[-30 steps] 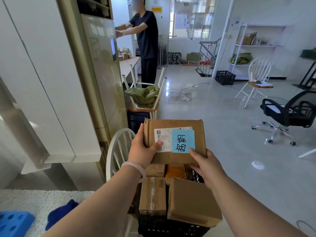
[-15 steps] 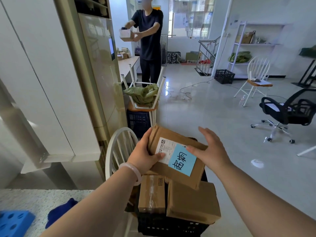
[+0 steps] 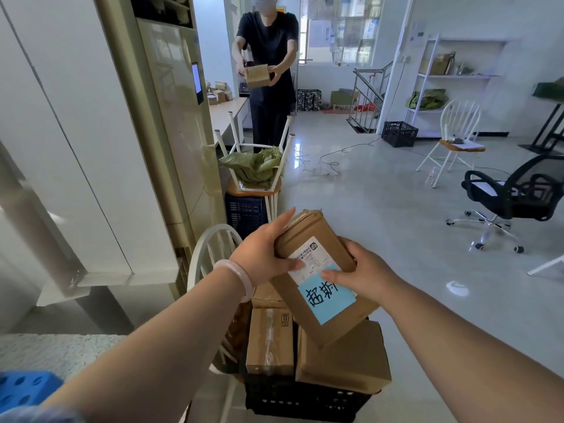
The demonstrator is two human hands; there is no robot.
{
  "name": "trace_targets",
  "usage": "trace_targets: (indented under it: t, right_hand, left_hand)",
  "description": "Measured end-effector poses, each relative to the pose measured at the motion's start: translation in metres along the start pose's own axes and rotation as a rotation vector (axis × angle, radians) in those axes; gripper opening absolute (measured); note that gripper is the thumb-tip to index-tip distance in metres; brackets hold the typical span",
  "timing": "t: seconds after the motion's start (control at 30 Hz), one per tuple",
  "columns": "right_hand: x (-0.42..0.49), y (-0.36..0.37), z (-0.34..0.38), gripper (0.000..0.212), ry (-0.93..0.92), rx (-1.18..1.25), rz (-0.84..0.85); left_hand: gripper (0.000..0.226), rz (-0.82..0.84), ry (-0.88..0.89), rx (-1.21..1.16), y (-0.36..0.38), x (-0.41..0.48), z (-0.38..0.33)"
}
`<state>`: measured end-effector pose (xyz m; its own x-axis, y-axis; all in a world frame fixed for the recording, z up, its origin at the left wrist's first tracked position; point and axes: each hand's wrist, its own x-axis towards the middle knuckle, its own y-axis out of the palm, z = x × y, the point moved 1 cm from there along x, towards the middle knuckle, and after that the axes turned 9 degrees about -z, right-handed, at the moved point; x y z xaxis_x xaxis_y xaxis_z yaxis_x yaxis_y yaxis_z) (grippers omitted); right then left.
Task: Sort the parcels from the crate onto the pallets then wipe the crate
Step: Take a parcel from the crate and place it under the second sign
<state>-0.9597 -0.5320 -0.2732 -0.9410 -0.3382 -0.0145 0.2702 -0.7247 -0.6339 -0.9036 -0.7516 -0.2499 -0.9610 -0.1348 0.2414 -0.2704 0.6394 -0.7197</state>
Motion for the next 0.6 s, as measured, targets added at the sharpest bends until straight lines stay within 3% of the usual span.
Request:
trace_targets:
  t: [0.13,0.3,0.47,0.6]
  right_hand:
    - [0.000,-0.002,0.001,0.059,0.061,0.168,-0.127]
    - [0.002,0.003,0.006,0.047,0.103,0.281,-0.200]
    - [0.004,0.016,0.011,0.066,0.098,0.206,-0.191]
    - [0.004,0.037,0.017,0.113,0.009,0.103,-0.128]
  left_hand:
    - [0.114,-0.226,0.007,-0.051,0.006,-0.005,0.005]
    - [0.125,-0.090,-0.009,-0.160,0.040,-0.029,0.012]
    - [0.132,-0.091,-0.032,-0.139,0.045,-0.033,0.018]
    - [0.134,-0.157,-0.027,-0.101,0.027,-0.035,0.031]
